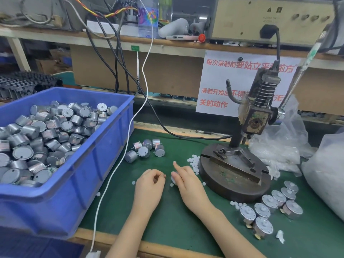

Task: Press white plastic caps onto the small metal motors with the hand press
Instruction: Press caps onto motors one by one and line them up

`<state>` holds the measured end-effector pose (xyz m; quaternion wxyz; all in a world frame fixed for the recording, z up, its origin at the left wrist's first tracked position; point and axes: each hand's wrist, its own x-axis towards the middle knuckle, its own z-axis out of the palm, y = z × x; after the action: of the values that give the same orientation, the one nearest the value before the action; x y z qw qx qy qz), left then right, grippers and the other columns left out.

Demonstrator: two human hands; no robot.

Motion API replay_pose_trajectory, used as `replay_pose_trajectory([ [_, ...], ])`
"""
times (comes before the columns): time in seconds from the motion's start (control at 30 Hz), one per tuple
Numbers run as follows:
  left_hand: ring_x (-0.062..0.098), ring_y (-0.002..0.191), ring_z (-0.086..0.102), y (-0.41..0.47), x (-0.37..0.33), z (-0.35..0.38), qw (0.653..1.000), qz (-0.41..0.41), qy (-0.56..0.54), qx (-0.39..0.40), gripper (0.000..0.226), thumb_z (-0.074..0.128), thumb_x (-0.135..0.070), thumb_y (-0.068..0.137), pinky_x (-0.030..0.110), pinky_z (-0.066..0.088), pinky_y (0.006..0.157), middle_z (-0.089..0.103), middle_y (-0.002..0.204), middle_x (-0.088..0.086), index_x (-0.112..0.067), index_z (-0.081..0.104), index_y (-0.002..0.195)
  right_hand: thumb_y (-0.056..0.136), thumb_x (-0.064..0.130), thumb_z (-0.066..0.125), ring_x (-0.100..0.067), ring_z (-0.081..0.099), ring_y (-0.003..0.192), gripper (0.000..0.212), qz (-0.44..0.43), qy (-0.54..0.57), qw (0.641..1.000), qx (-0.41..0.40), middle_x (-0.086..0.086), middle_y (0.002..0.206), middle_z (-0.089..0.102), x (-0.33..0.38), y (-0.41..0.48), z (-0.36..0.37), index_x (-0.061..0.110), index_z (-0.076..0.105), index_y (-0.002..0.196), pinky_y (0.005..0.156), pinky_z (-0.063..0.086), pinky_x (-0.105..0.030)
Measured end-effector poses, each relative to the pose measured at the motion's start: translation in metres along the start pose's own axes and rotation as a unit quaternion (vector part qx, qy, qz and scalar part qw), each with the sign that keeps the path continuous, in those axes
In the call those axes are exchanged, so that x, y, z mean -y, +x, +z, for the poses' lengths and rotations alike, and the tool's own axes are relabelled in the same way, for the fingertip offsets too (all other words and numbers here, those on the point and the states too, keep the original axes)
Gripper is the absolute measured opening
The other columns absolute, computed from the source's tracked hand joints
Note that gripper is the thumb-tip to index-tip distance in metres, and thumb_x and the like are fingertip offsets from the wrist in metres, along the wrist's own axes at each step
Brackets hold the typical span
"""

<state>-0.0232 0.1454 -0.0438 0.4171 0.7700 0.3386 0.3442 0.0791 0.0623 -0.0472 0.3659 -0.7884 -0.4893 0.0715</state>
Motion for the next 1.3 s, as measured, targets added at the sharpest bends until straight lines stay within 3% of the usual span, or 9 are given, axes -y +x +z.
replay_pose_trajectory([
  [0.1, -0.001, 0.069, 0.053, 0.0, 0.0, 0.001, 1.0, -0.001, 0.004, 0.0, 0.02, 0.055, -0.005, 0.085, 0.001, 0.035, 0.064, 0.061, 0.081, -0.005, -0.018, 0.063, 0.072, 0.101, 0.028, 0.035, -0.006, 0.044, 0.091, 0.044, 0.009, 0.022, 1.0, -0.014, 0.004, 0.104, 0.043, -0.001, 0.001, -0.001, 0.019, 0.034, 0.144, 0.077, 0.028, -0.012],
  [0.33, 0.0, 0.07, 0.053, 0.001, 0.001, 0.001, 1.0, 0.0, 0.014, -0.006, 0.016, 0.056, -0.006, 0.085, 0.001, 0.035, 0.063, 0.062, 0.083, -0.001, -0.014, 0.066, 0.075, 0.101, 0.031, 0.034, -0.004, 0.043, 0.09, 0.044, -0.004, -0.012, 1.0, 0.009, 0.007, 0.103, 0.039, -0.001, -0.001, 0.001, 0.022, 0.032, 0.144, 0.078, 0.03, -0.015],
  [0.6, 0.0, 0.07, 0.052, -0.001, 0.0, 0.0, 1.0, 0.002, 0.006, 0.002, 0.016, 0.055, -0.007, 0.087, 0.004, 0.036, 0.065, 0.06, 0.082, -0.003, -0.015, 0.064, 0.075, 0.101, 0.033, 0.032, -0.022, 0.054, 0.095, 0.049, -0.015, -0.102, 0.994, 0.028, 0.0, 0.117, 0.042, 0.005, -0.004, 0.001, 0.023, 0.023, 0.148, 0.083, 0.044, -0.037],
  [0.8, 0.004, 0.072, 0.054, -0.005, -0.001, 0.0, 1.0, 0.007, 0.02, 0.005, 0.015, 0.054, -0.006, 0.087, 0.006, 0.037, 0.064, 0.057, 0.082, -0.003, -0.012, 0.065, 0.078, 0.101, 0.04, 0.026, -0.02, 0.051, 0.098, 0.051, -0.038, -0.209, 0.977, 0.032, 0.001, 0.124, 0.038, 0.009, -0.003, 0.005, 0.026, 0.016, 0.149, 0.067, 0.035, -0.027],
  [1.1, 0.017, 0.073, 0.054, -0.006, 0.001, 0.002, 0.998, 0.022, 0.057, 0.01, 0.014, 0.054, -0.009, 0.089, 0.021, 0.038, 0.066, 0.055, 0.081, 0.002, -0.008, 0.066, 0.081, 0.101, 0.037, 0.026, -0.022, 0.053, 0.099, 0.05, -0.055, -0.22, 0.972, 0.068, -0.001, 0.126, 0.04, 0.008, 0.005, 0.003, 0.023, 0.018, 0.149, 0.072, 0.038, -0.029],
  [1.3, 0.011, 0.067, 0.049, -0.007, 0.0, 0.001, 0.997, 0.028, 0.07, 0.011, 0.013, 0.054, -0.008, 0.089, 0.011, 0.035, 0.062, 0.052, 0.078, 0.001, -0.008, 0.065, 0.081, 0.102, 0.036, 0.026, -0.024, 0.051, 0.104, 0.049, -0.074, -0.217, 0.971, 0.075, -0.002, 0.127, 0.039, 0.009, 0.003, 0.003, 0.022, 0.019, 0.148, 0.077, 0.041, -0.033],
])
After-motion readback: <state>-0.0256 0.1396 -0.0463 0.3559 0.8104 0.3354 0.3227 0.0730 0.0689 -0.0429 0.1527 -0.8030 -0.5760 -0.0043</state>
